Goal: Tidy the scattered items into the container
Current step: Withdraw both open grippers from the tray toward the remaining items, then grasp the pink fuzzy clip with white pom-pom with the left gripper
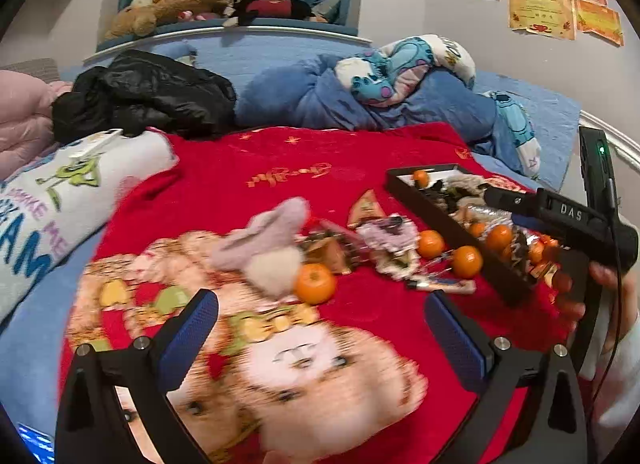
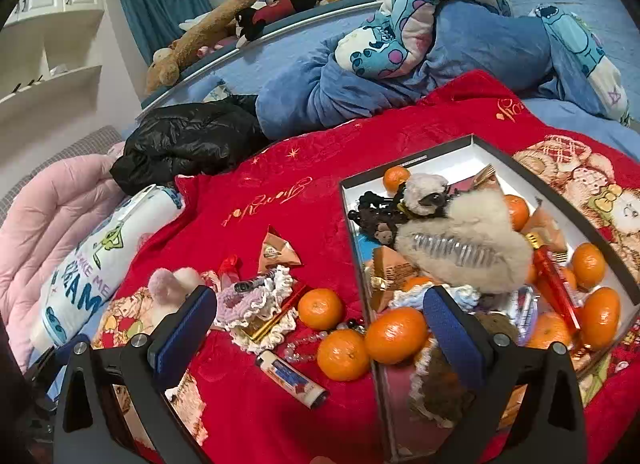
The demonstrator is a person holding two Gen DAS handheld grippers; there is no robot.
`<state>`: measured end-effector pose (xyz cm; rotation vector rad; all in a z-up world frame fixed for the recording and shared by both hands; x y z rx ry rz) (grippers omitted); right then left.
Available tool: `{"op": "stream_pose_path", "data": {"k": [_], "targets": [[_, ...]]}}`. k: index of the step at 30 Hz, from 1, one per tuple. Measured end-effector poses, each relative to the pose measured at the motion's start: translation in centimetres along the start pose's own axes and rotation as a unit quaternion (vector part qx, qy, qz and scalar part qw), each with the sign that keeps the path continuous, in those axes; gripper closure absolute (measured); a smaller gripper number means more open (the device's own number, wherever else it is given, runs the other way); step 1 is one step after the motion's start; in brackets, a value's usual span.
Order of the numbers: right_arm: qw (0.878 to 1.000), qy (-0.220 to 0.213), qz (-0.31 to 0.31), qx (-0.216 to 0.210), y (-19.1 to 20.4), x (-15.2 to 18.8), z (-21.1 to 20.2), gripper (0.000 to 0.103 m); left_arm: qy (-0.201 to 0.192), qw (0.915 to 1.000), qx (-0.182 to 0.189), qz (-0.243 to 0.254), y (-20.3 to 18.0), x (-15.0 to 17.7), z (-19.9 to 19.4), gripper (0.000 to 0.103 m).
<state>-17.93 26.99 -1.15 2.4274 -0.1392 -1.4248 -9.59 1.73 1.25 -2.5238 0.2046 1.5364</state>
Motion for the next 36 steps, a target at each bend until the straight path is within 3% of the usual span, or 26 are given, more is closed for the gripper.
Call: {"op": "stream_pose_path", "data": {"k": [6,21,36], "targets": [[1.0,0.006,-0.024,0.002,1.0,0.6,0.4,0.0,0.003,0.9994,-0.036,0.001,3.3,1.1,-0.2,0.0],[0.998,0.006,-0.057,-0.028,3.5,1.1,0.1,0.0,0.005,0.9947,-0.099,-0.028,7.2,1.3,1.3,0.0],[0.997,0.002,-0.067,-0.024,3.8,1.2,-0.1,0.0,0.03,0.996,-0.078,-0.032,4.8,1.2,3.5,0.0]]}}
Point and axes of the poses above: each gripper's, at about its wrist camera, not at the fingertips, and z roughly the way its jaws point, y to its left, x to its underside, the point moved 8 cm from there along z, roughly the way its jaws point, and after that the axes turned 6 degrees about -y, right-handed, at the moved point
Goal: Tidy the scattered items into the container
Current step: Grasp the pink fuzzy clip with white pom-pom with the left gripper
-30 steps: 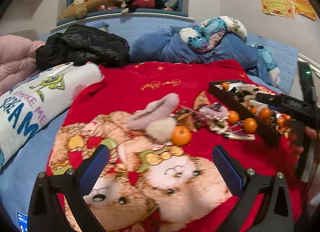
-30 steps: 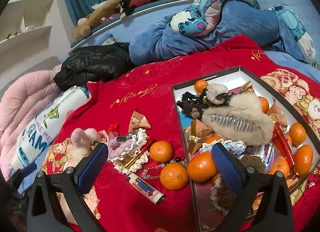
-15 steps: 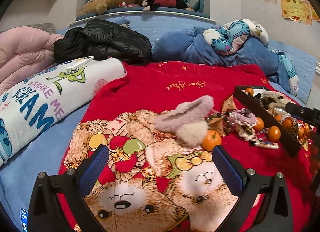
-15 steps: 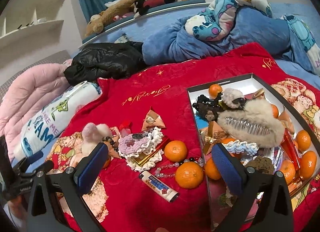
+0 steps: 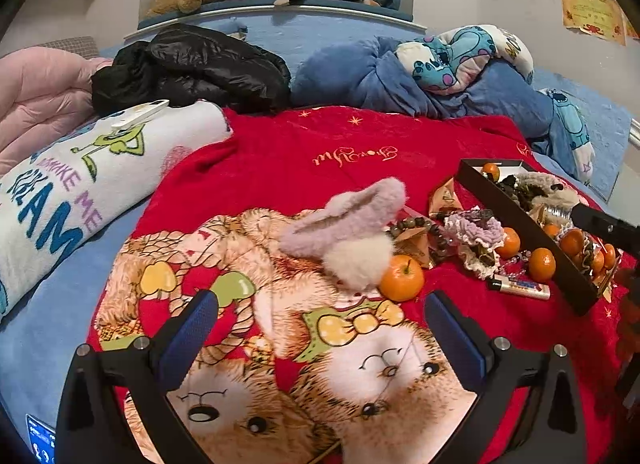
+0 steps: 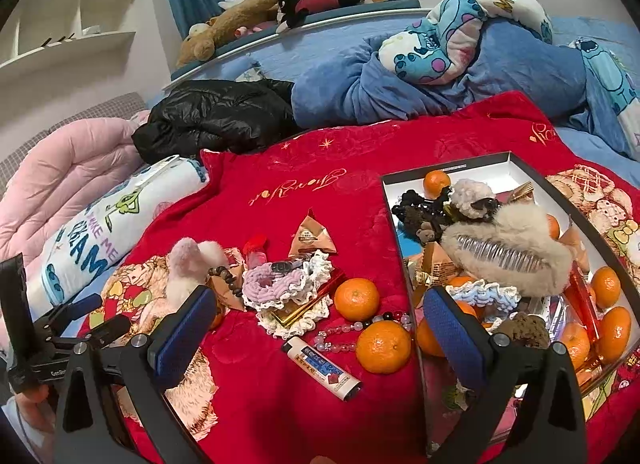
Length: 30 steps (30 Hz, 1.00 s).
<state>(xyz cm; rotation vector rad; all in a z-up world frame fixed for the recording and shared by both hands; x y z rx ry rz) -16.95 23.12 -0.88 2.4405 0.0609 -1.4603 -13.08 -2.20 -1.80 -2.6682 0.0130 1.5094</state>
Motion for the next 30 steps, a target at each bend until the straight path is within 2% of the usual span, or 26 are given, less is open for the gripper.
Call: {"op": "stream_pose_path", "data": {"k": [5,12,18,21,22,26,27,29,30], "targets": [[1.0,0.005,-0.005,-0.014,0.6,0.3,0.4,0.0,0.006,0.9999,-0.003,-0.01,0.4,-0.4,0.7,0.0],[1.0,-0.013,-0.018,-0.018,1.3,-0.5,1.0,0.0,0.008,0.9996,-0.002,-0.026,0.5,-1.9,2.7,0.0],[1.0,-0.005,-0.019,-0.008,0.7,-0.5,1.7,0.0,-0.006,1.0,-0.005,-0.005,-1.2,-3.9,5.6,0.0],[1.0,-0.007,-0.014,-0.011,0.2,-0.8,1.6,0.0,-0.006,0.9997,-0.022,0.008,-1.5,-4.3,7.1,0.0],[1.0,-0.012,-0.012,-0.012,0.1,-0.9,1.5,0.0,0.006,0.9994,-0.032,0.014,-1.5,-4.4,8.1,0.0],[0.999,-0.017,-0.003,-0.031,0.0,-1.0,1.7,0.0,0.004,0.9995,-0.026,0.017,-1.1,-4.9,9.8,0.0],[0.999,-0.016,-0.001,-0.035,0.1,-0.9,1.8,0.0,0.004,0.9996,-0.021,0.018,-1.0,-4.8,10.3,0.001],[0.999,-0.016,0.0,-0.043,0.5,-0.8,2.1,0.004,0.015,0.9996,-0.007,0.022,-0.9,-4.1,11.1,0.014],[0.999,-0.013,-0.003,-0.044,0.8,-0.6,2.4,0.006,0.026,0.9995,0.007,0.018,-0.9,-3.7,11.7,0.027]]}}
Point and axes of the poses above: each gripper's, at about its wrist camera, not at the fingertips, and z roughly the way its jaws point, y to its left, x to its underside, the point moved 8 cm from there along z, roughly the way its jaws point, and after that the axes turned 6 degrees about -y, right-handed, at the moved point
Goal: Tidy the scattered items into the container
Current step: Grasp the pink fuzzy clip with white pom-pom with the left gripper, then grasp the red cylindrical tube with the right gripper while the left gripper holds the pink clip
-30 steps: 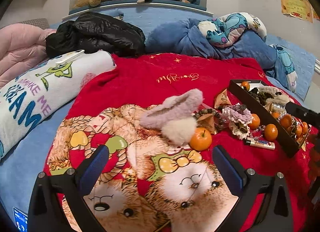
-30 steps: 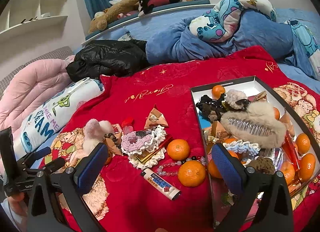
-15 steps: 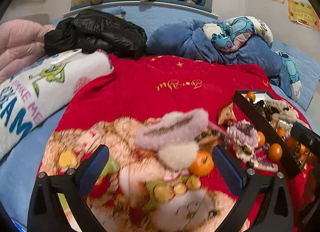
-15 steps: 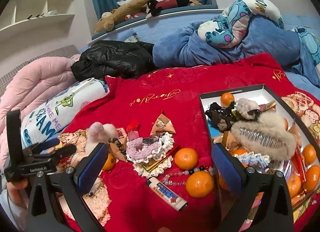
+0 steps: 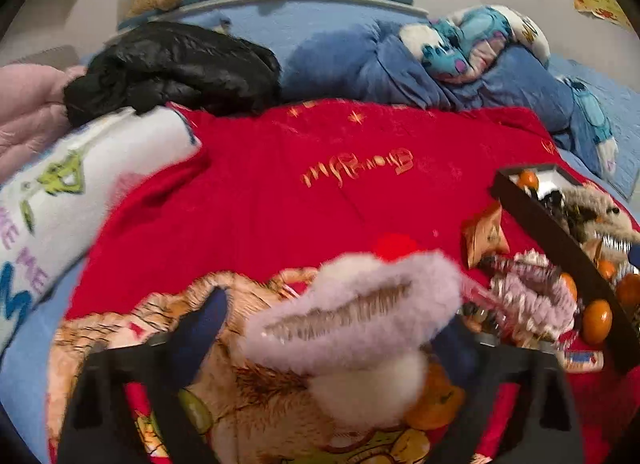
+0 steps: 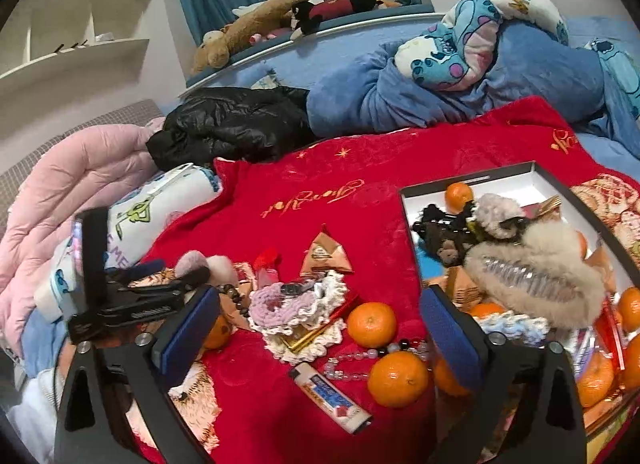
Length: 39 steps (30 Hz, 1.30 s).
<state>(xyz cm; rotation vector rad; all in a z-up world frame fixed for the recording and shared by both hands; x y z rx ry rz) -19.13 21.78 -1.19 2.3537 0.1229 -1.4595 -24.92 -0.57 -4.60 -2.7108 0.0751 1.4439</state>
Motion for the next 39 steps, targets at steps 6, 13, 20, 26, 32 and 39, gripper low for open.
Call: {"op": "stream_pose_path", "data": {"k": [6,13,20,26,32,39], "targets": [[0.999,0.013,-0.039,0.003,1.7,0.9,2.1,0.022,-0.003,0.9989,0.046,-0.01,-0.3,0.3,0.2,0.064],[0.996,-0.001,-0.09,0.01,4.0,0.7,4.5,0.029,-0.038,0.9961,0.075,-0.028,0.2,-0.3,-1.0,0.078],[0.992,0.054,-0.113,0.034,3.8,2.7,7.9,0.059,-0.044,0.9955,0.079,-0.027,0.4,0.0,-1.3,0.078],[0.993,0.063,-0.086,0.046,2.3,2.8,8.3,0.076,-0.048,0.9958,0.075,-0.021,0.2,0.1,-1.5,0.078],[0.995,0.071,-0.061,0.045,1.3,2.7,8.6,0.084,-0.052,0.996,0.072,-0.011,-0.1,0.2,-1.7,0.078],[0.995,0.05,-0.072,0.041,2.0,1.8,7.6,0.085,-0.058,0.9951,0.078,-0.018,0.2,0.0,-2.1,0.079]]}}
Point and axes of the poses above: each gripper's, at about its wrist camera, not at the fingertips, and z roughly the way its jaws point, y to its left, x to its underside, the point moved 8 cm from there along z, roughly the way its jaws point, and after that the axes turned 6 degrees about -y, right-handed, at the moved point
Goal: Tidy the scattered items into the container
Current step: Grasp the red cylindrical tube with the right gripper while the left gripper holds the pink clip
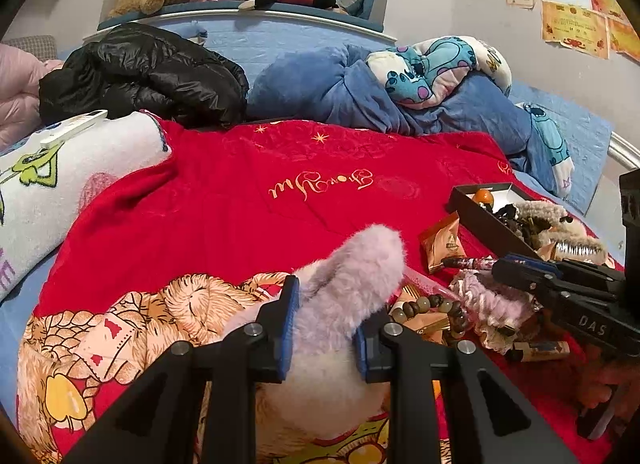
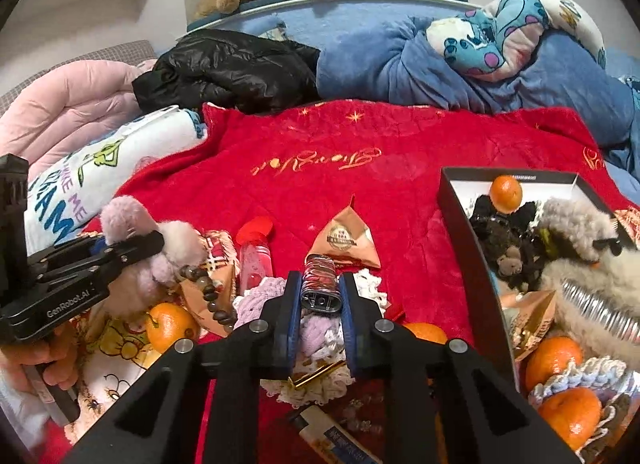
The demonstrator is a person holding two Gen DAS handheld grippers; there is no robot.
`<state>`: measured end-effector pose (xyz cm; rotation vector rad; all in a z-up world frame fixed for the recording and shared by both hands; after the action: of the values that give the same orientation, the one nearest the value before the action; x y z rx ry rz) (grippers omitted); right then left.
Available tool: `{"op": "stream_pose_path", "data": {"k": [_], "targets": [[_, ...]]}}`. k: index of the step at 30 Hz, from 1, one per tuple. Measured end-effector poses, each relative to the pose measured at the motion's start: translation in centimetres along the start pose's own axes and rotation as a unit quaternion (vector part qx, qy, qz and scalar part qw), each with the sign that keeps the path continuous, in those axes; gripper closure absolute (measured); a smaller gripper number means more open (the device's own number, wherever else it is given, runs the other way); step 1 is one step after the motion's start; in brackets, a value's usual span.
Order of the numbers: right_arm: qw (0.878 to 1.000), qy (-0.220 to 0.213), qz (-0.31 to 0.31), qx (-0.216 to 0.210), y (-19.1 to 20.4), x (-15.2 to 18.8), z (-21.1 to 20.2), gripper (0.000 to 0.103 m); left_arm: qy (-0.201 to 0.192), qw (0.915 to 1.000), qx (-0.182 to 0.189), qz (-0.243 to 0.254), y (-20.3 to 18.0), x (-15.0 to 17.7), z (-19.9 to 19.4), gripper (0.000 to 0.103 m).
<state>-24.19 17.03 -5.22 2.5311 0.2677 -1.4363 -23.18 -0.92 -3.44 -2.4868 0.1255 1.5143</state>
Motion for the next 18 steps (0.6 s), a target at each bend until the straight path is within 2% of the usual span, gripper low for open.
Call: {"op": "stream_pose_path", "data": {"k": [9,15,18], "targets": [[0.999,-0.027,0.044,-0.013,-1.1,-1.4,-2.0,0.085,-0.025,0.9997,0.004,-0.007,-0.3,-1.6,-1.9,0.086],[0.997,-0.045,0.062,-0.025,-1.4,-1.9,-3.9,0.085,-0.023,0.9997,0.005,-0.001,-1.6,-2.5,-4.4,0.086],[0.995,-0.058,0.076,-0.032,-1.6,-2.2,-5.3,0.085,-0.027,0.9995,0.007,-0.016,-2.0,-3.3,-6.1,0.086]]}}
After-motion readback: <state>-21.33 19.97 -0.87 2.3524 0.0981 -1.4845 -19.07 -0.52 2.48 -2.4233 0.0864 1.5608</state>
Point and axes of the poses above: each gripper's, at about its wrist camera, not at the fingertips, and z roughly the way its jaws point, y to its left, x to its underside, the point moved 8 cm from there along z, roughly the way its jaws point, and after that the axes turned 6 degrees about -y, right-handed, at the moved point
